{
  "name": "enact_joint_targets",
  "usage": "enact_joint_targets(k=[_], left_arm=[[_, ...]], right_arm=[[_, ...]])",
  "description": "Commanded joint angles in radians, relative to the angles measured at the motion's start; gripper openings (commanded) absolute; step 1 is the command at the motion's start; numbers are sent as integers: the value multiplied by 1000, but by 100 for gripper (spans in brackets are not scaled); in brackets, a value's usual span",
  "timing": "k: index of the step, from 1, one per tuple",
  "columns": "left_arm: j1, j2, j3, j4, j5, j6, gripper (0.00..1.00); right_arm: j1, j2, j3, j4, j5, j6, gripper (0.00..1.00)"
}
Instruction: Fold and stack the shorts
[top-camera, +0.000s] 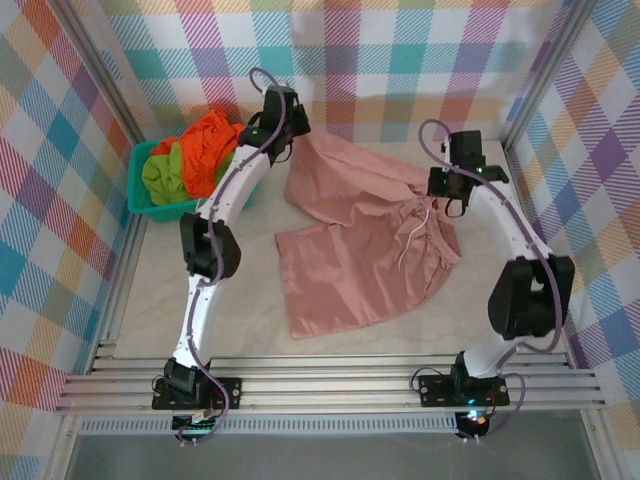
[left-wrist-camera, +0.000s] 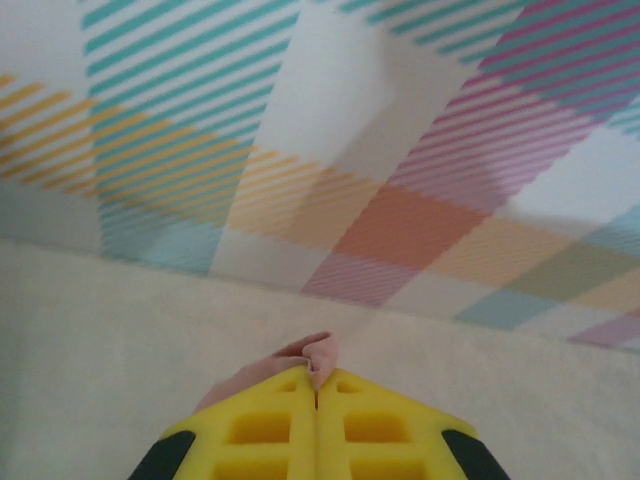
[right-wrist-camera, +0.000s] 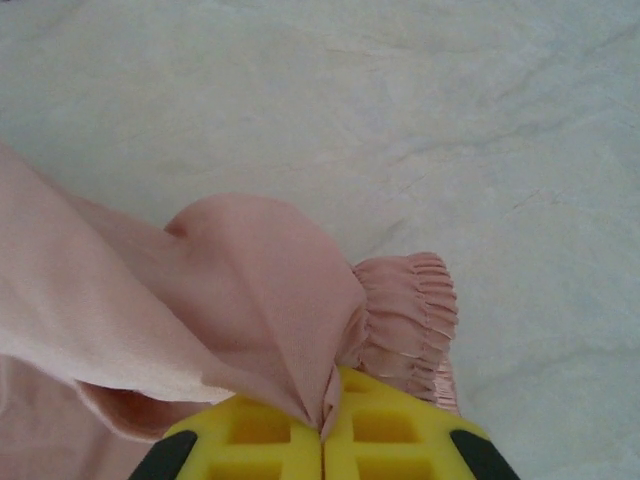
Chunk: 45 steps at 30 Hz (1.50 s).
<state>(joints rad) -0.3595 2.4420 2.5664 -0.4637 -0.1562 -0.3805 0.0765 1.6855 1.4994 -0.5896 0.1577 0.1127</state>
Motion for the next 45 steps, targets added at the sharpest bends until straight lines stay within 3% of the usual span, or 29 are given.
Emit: enact_joint_targets(k=[1,4,5,7,11,14,17,19,22,25,30,36,40,45], left_arm=[[5,67,205,57,2,13,31],[17,83,254,57,14,-5,82],[18,68,254,40,14,-2,92],[17,16,249,-31,28,9,100],[9,-114,176,-199,92,0,100],[-20,-290,-70,-247,159,-22,100],[-69,-558,-585,-36,231,-82,100],[-95,-742,-946,190,260,-190,100],[-154,-902,-1298,378,280,-303,100],[-275,-969,-1489,454,225,-314,100],[-441,-890,-1545,519,219,-318,100],[-601,-649,-1327,535,254,-230,100],[-669,-509,-1227,511,275,-215,100],[-721,-436,-1237,502,263,-227,100]], right_arm=[[-54,87,153,-36,-37,51,35],[-83,187,326,-154,-49,74,63],[-91,200,363,-181,-62,79,66],[-99,189,398,-197,-95,93,73],[-94,72,267,-96,-312,156,79],[-75,2,127,-8,-454,186,83],[-52,-5,55,-16,-496,176,85],[-53,16,23,-8,-516,176,86],[-54,82,38,-16,-540,173,86],[-52,158,84,-17,-576,187,86],[-53,249,144,-9,-575,206,86],[-60,363,257,-47,-534,201,87],[-70,451,358,-75,-526,209,87],[-76,560,505,-137,-500,200,87]])
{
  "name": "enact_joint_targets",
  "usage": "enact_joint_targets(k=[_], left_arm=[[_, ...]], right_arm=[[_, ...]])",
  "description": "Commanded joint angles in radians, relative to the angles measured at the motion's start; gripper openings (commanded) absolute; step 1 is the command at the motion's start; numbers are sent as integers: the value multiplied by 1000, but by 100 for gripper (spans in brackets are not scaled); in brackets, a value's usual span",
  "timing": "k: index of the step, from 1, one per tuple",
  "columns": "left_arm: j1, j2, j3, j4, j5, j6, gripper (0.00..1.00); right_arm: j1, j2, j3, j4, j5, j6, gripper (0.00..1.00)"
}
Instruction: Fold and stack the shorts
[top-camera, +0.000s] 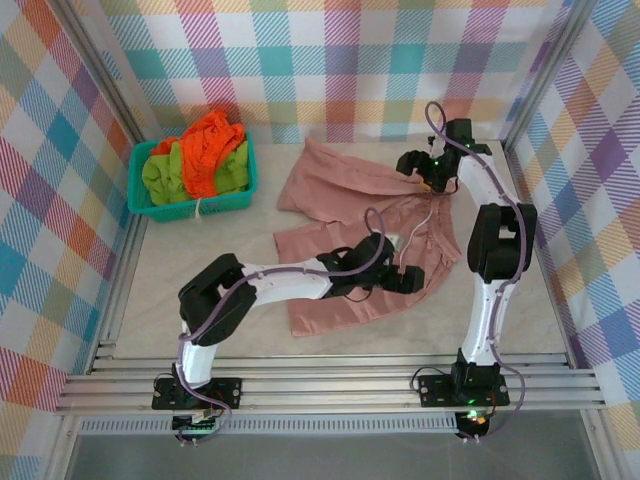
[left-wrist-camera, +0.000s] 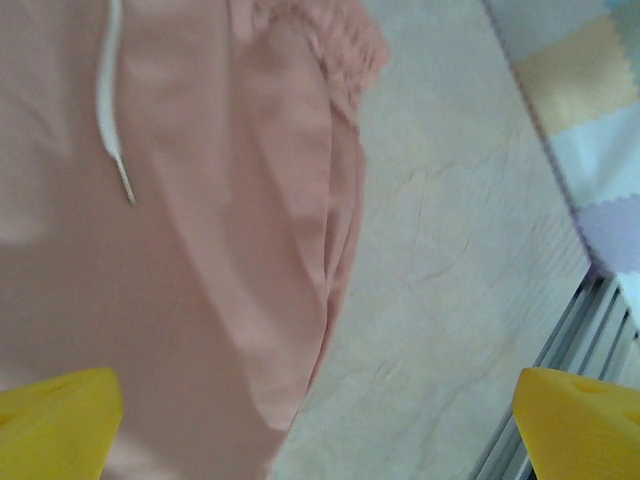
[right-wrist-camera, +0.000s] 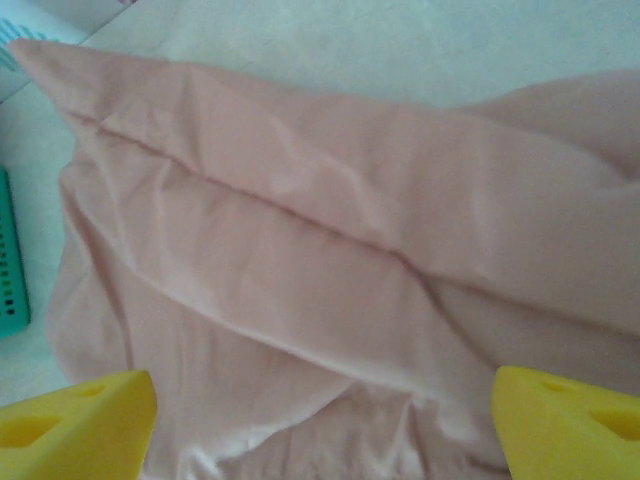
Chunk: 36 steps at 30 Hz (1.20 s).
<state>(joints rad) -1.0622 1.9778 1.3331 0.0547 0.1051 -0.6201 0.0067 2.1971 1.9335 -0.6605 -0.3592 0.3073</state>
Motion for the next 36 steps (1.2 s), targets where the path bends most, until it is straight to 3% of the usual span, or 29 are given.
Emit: enact_joint_targets(k=[1,16,25,31,36], left_arm=[[-24,32,-28,-9,-5,3,100],[-38,-140,-411,-3,-89,-38,100],[-38,-246,-501,-33,-123,-55,100],[-38,-296,-526,-25,-141,-66,100],[-37,-334,-454,-58,-138,-42,100]], right_arm=[[-8,66,97,-80,17,4,87],[-23,273,356,-95,54,-9,86],[-58,449,566,-219,119,10,86],[-103,435,590,-182,0,55,87],[-91,260,475,-113,-79,33,90]])
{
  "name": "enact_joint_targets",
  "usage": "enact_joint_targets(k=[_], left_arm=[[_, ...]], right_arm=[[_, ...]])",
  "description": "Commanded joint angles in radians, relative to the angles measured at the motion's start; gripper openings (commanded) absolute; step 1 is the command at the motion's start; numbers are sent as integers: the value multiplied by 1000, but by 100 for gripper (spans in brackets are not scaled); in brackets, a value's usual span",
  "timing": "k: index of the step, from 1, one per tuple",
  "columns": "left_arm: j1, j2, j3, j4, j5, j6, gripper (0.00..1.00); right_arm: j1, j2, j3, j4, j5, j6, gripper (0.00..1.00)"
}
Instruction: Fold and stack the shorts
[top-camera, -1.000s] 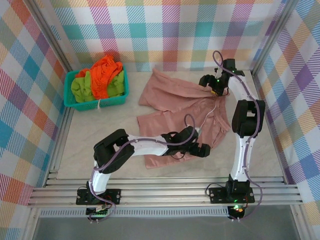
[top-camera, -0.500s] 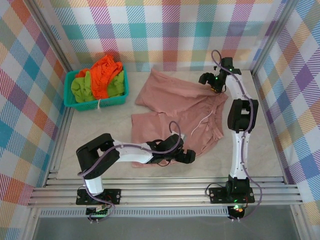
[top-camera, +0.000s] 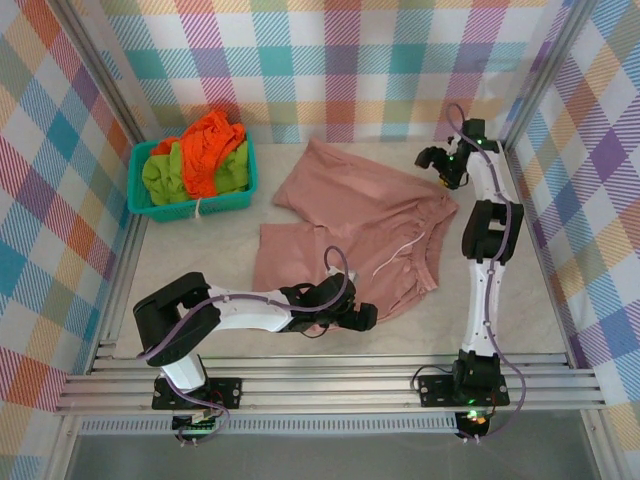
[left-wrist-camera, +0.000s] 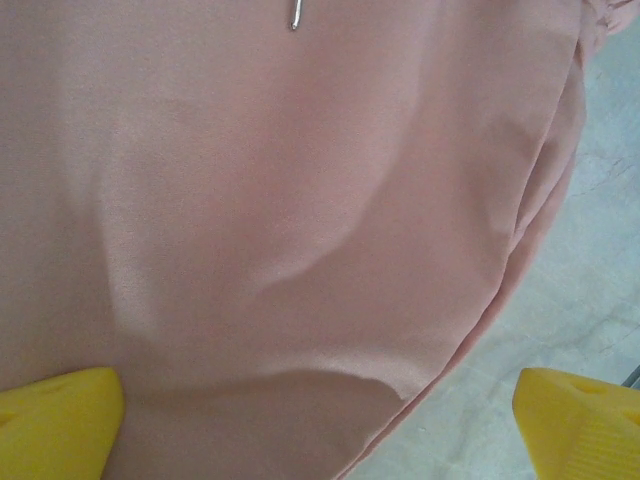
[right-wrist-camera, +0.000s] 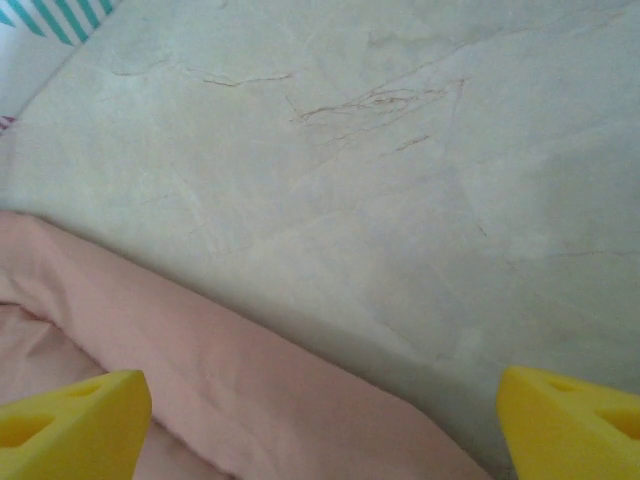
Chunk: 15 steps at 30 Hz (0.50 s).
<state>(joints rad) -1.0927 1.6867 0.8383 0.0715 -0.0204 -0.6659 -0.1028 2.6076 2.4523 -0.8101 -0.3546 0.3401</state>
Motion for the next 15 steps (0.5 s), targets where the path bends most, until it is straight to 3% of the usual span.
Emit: enact_joint_targets(k=[1,9,15], left_arm=[[-7,-56,64,-81,-15,10,100],[74,-141,215,-186,-32,72,100],[259,-134,287,-208,25,103,100]], right_arm=[[22,-216,-114,68,-82,-1,90],[28,-726,-720,237,14,44,87],[82,-1039,-1174,261,50,50,79]])
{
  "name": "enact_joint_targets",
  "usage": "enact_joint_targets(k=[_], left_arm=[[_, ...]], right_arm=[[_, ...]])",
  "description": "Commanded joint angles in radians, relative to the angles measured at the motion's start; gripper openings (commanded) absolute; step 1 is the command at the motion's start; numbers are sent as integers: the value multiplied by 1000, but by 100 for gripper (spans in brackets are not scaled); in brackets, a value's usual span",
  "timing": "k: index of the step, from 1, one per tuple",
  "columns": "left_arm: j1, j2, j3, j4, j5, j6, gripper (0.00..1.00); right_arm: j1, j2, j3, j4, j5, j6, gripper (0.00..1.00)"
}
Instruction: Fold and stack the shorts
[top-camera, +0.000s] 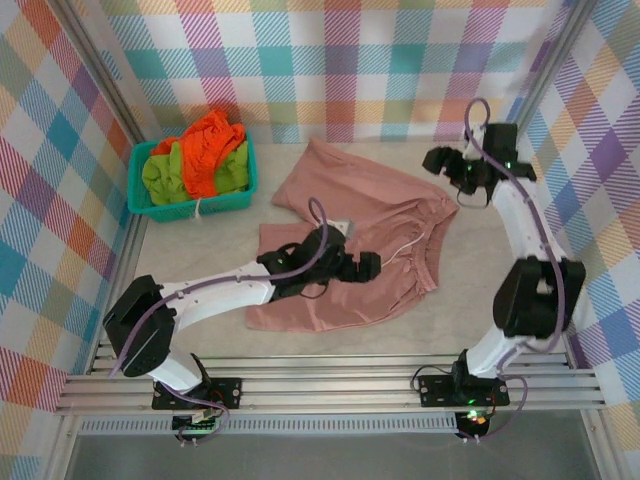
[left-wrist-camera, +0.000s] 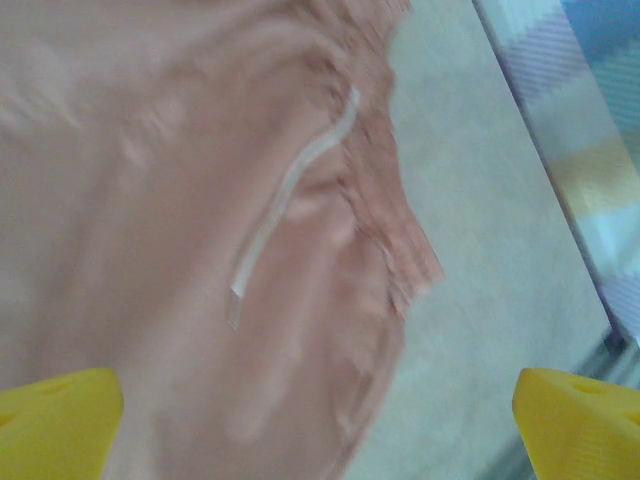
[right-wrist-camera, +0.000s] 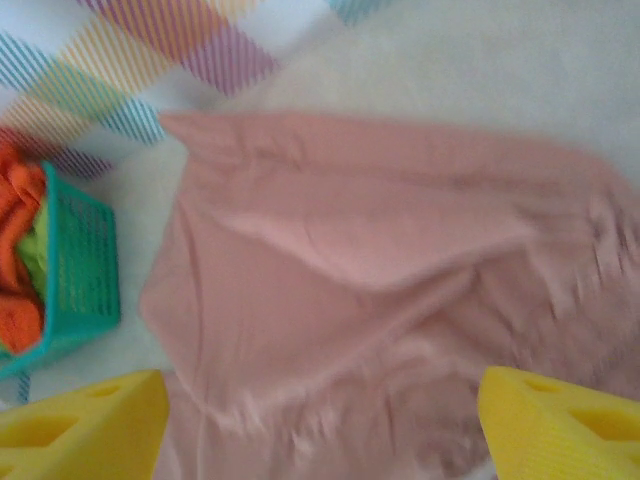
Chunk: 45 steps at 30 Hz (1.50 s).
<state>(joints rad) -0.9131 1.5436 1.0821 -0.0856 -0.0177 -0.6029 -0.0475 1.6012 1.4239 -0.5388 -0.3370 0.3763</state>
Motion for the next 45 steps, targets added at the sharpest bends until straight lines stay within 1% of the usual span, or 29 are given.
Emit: enact_joint_targets(k=[1,2,4,7,9,12,15,16,18,21,24,28,31,35,36,39,41,43,44,45], left_arm=[[110,33,77,-50,47,55,100],[133,62,133,-56,65,71,100],[167,166,312,-114,99,124,100],[197,359,613,-256,149,177,100],[217,486,791,-309,172,188,100],[256,686,1067,-419,178,206,100],[302,879,1334,-515,165,222,100],[320,939,1412,-541,165,217,100],[357,1027,1515,-563,171,199,100],[409,1092,1535,-526,162,152,100],[457,1131,1536,-477,180,90,100],[486,1163,1536,-430,158,78,100],[509,1182,1531,-441,144,71,100],[526,1181,1456,-448,124,69,100],[530,1178,1430,-436,122,70,100],[536,1169,1368,-419,102,69,100],[540,1167,1348,-414,89,67,100],[546,1167,1338,-414,81,63,100],[549,1166,1333,-417,73,62,100],[551,1167,1332,-420,63,61,100]], right_arm=[[39,-79,-218,-7,37,19,77],[48,-113,-266,-8,44,27,76],[71,-175,-367,-11,49,35,74],[106,-205,-458,-37,87,23,70],[115,-206,-501,-44,94,12,67],[123,-199,-535,-59,111,2,63],[128,-186,-539,-77,140,-14,62],[129,-183,-535,-83,148,-19,62],[128,-178,-530,-89,173,-35,62],[129,-151,-523,-89,178,-57,59],[129,-112,-516,-89,150,-76,53],[128,-76,-503,-95,121,-104,47],[129,-57,-494,-104,102,-117,41],[130,-38,-487,-109,106,-121,26],[129,-37,-485,-109,110,-120,23],[129,-28,-478,-121,108,-128,19],[130,-24,-475,-130,107,-138,10],[129,-24,-472,-146,111,-146,5],[130,-28,-470,-163,121,-148,1],[130,-32,-467,-181,136,-148,0]])
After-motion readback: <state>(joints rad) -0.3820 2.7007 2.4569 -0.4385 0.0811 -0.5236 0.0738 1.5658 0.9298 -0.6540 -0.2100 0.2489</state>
